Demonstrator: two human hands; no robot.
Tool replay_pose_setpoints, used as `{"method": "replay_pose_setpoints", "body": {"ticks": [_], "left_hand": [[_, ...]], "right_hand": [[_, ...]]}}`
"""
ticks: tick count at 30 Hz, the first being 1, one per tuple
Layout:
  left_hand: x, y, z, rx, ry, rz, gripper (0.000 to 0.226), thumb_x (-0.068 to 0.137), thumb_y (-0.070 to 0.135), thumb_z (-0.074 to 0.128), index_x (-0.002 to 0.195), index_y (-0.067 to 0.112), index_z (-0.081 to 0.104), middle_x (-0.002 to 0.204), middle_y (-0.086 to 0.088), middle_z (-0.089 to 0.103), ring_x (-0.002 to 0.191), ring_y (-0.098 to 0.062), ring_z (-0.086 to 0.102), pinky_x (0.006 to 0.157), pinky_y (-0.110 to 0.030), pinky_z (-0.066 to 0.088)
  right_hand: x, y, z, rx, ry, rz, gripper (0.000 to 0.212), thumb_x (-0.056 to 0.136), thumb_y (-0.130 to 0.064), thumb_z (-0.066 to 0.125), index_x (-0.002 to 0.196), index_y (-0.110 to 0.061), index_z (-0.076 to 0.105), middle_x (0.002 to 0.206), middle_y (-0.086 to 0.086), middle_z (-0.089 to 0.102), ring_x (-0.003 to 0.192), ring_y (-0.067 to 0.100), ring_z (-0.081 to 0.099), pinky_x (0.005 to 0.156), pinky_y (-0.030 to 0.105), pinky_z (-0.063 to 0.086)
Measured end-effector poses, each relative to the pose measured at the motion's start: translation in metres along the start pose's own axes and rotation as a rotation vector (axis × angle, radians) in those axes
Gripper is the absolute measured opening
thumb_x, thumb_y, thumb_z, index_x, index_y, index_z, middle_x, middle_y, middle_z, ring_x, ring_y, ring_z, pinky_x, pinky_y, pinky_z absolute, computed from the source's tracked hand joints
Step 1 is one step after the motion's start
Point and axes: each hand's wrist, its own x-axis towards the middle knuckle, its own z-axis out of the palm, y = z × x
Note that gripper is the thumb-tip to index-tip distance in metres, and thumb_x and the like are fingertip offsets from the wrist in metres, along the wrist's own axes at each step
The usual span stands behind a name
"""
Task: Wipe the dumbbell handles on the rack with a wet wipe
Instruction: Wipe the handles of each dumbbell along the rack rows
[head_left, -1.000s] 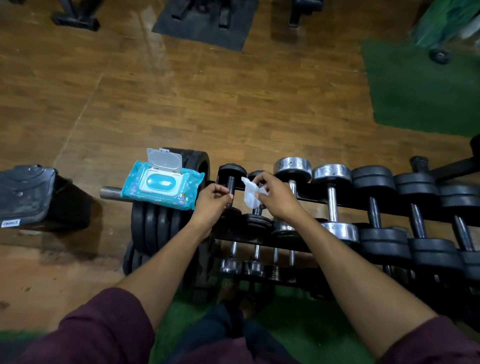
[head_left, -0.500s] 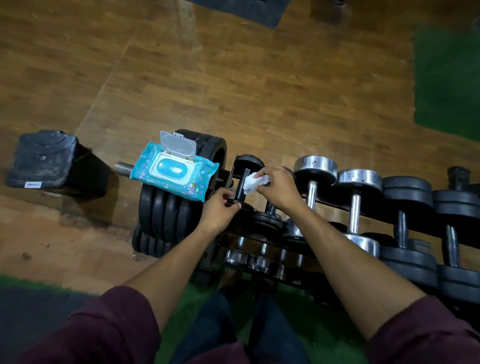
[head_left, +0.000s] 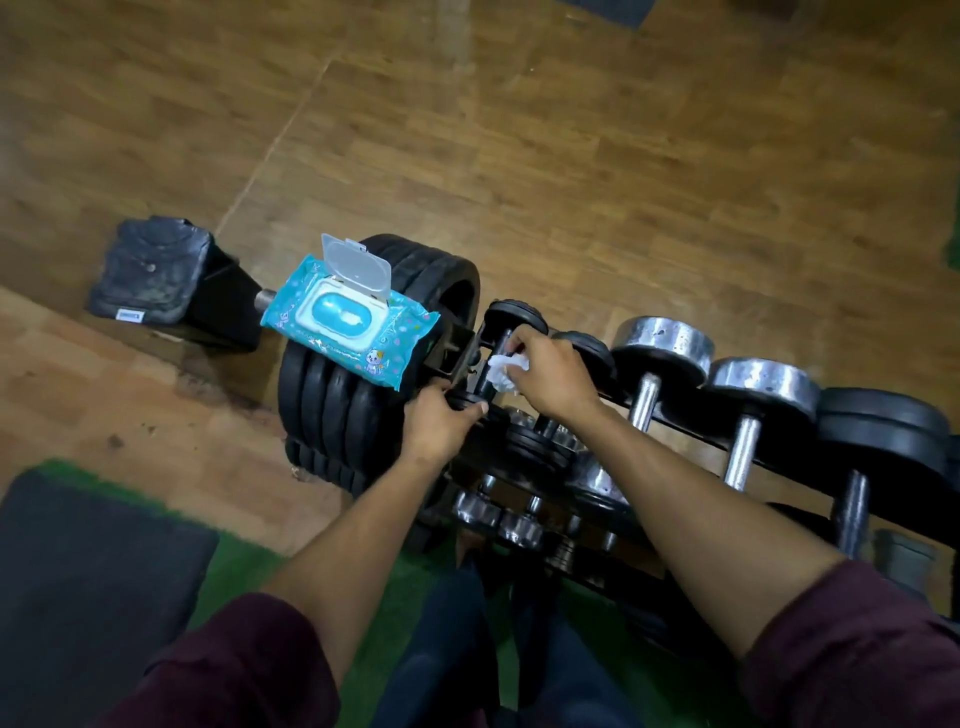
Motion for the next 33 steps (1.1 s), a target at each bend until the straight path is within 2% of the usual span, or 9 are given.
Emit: {"method": "replay_pose_setpoints", "body": {"ticks": [2, 5, 7, 9, 13, 19, 24, 28, 33], "left_hand": [[0.001, -0.003, 0.000, -0.010, -0.010, -0.041, 0.074, 0.079, 0.043, 0.086, 0.138, 0.007, 0.058, 0.128, -0.015, 0.068, 0.127, -0.030, 0.058, 0.106, -0.033, 0.047], [0.002, -0.008, -0.002, -0.025, -0.041, -0.091, 0.079, 0.077, 0.051, 0.085, 0.139, 0.010, 0.058, 0.132, -0.014, 0.065, 0.130, -0.029, 0.055, 0.106, -0.032, 0.046], [0.003, -0.011, -0.002, -0.016, -0.049, -0.102, 0.083, 0.076, 0.056, 0.084, 0.141, 0.010, 0.058, 0.134, -0.013, 0.065, 0.130, -0.028, 0.056, 0.104, -0.030, 0.046], [0.005, -0.012, -0.002, -0.008, -0.044, -0.106, 0.084, 0.076, 0.056, 0.084, 0.141, 0.010, 0.058, 0.135, -0.014, 0.064, 0.129, -0.028, 0.057, 0.102, -0.029, 0.045], [0.003, -0.014, -0.001, -0.005, -0.044, -0.085, 0.079, 0.076, 0.056, 0.084, 0.137, 0.011, 0.060, 0.130, -0.015, 0.067, 0.126, -0.031, 0.059, 0.099, -0.030, 0.046], [0.004, -0.015, -0.007, 0.019, -0.079, -0.030, 0.076, 0.079, 0.057, 0.080, 0.134, 0.008, 0.060, 0.125, -0.014, 0.069, 0.124, -0.034, 0.059, 0.100, -0.034, 0.049], [0.002, -0.012, -0.010, 0.041, -0.081, 0.010, 0.074, 0.082, 0.054, 0.079, 0.136, 0.008, 0.058, 0.131, -0.018, 0.066, 0.126, -0.037, 0.057, 0.100, -0.035, 0.047], [0.001, -0.010, -0.011, 0.046, -0.110, -0.008, 0.076, 0.084, 0.056, 0.076, 0.140, 0.009, 0.054, 0.133, -0.017, 0.063, 0.129, -0.036, 0.053, 0.100, -0.036, 0.045], [0.003, -0.010, -0.009, 0.075, -0.104, -0.026, 0.077, 0.084, 0.055, 0.076, 0.141, 0.008, 0.053, 0.138, -0.017, 0.061, 0.131, -0.037, 0.052, 0.101, -0.037, 0.045]], "right_hand": [[0.003, -0.006, 0.000, -0.057, -0.015, -0.034, 0.018, 0.089, -0.024, 0.059, 0.101, -0.030, 0.046, 0.072, -0.002, 0.059, 0.064, 0.023, 0.056, 0.051, 0.037, 0.042], [0.009, -0.014, 0.004, -0.063, -0.027, -0.082, 0.016, 0.089, -0.017, 0.057, 0.099, -0.025, 0.047, 0.083, 0.002, 0.059, 0.072, 0.028, 0.057, 0.058, 0.042, 0.049], [0.011, -0.020, 0.011, -0.098, -0.119, -0.168, 0.014, 0.088, -0.010, 0.057, 0.097, -0.020, 0.056, 0.096, 0.005, 0.059, 0.083, 0.029, 0.059, 0.069, 0.044, 0.053], [0.012, -0.022, 0.017, -0.184, -0.252, -0.283, 0.017, 0.084, -0.004, 0.061, 0.096, -0.015, 0.067, 0.108, 0.006, 0.058, 0.094, 0.029, 0.061, 0.078, 0.039, 0.054], [0.012, -0.019, 0.014, -0.274, -0.320, -0.327, 0.023, 0.081, 0.001, 0.063, 0.098, -0.010, 0.074, 0.121, 0.008, 0.057, 0.103, 0.028, 0.061, 0.081, 0.035, 0.053], [0.020, -0.015, 0.013, -0.375, -0.140, -0.129, 0.021, 0.091, -0.012, 0.064, 0.109, -0.018, 0.072, 0.114, 0.005, 0.051, 0.080, 0.031, 0.064, 0.063, 0.040, 0.057], [0.013, -0.025, 0.012, -0.490, -0.337, -0.368, 0.021, 0.087, -0.017, 0.064, 0.105, -0.025, 0.072, 0.112, 0.000, 0.053, 0.084, 0.025, 0.061, 0.060, 0.041, 0.055], [0.016, -0.022, 0.013, -0.433, -0.163, -0.165, 0.021, 0.093, -0.017, 0.060, 0.107, -0.023, 0.075, 0.113, 0.000, 0.056, 0.090, 0.027, 0.063, 0.065, 0.042, 0.056], [0.014, -0.030, 0.021, -0.369, -0.370, -0.247, 0.028, 0.085, -0.013, 0.063, 0.110, -0.021, 0.073, 0.110, 0.003, 0.058, 0.093, 0.025, 0.063, 0.073, 0.036, 0.054]]}}
